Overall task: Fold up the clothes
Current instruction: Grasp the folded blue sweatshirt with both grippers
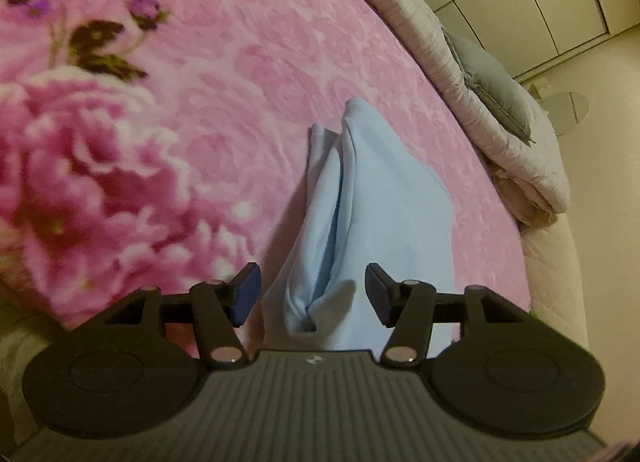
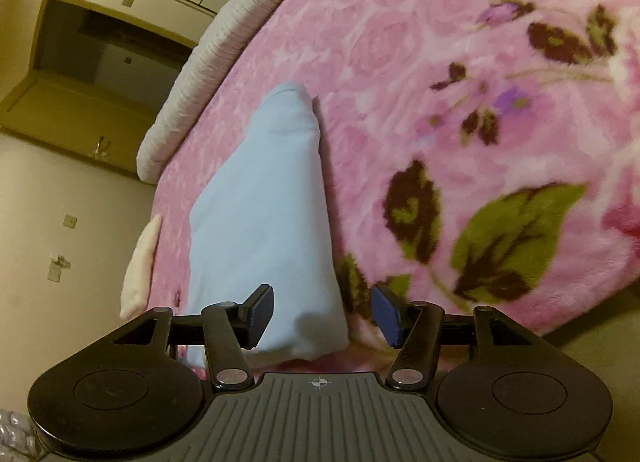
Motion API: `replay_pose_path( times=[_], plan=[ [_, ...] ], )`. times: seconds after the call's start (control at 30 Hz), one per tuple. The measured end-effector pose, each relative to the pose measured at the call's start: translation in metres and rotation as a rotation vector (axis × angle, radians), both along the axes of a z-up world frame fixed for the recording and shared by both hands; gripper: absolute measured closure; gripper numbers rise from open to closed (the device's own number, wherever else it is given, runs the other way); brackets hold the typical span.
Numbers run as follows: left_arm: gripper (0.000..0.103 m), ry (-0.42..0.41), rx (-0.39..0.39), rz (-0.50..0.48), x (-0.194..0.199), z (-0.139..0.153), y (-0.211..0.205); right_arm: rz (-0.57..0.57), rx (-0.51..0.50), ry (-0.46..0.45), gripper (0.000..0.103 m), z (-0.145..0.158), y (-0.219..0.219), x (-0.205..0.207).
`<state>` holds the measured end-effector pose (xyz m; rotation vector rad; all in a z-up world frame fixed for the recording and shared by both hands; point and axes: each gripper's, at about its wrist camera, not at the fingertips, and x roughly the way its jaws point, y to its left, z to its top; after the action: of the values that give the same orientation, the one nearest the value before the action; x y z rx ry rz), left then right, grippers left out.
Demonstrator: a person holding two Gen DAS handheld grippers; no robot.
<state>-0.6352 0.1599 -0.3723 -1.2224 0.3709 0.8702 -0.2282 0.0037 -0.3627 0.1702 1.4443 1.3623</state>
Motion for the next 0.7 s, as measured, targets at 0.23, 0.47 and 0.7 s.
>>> replay_pose_path(
  times=[0.23,0.47,0.7],
  plan=[
    [0.048,-0.043,-0.024,-0.04,0.011,-0.019,0.024,-0.013,-0.006,0.024,0.044,-0.01,0.021,0.002],
    [0.048,-0.126,-0.05,-0.083,0.027,-0.026,0.052,-0.034,-0.003,0.052,0.044,-0.015,0.038,0.005],
    [0.05,-0.142,-0.054,-0.132,0.042,-0.034,0.067,-0.047,0.006,0.114,0.044,-0.027,0.063,0.011]
  ],
)
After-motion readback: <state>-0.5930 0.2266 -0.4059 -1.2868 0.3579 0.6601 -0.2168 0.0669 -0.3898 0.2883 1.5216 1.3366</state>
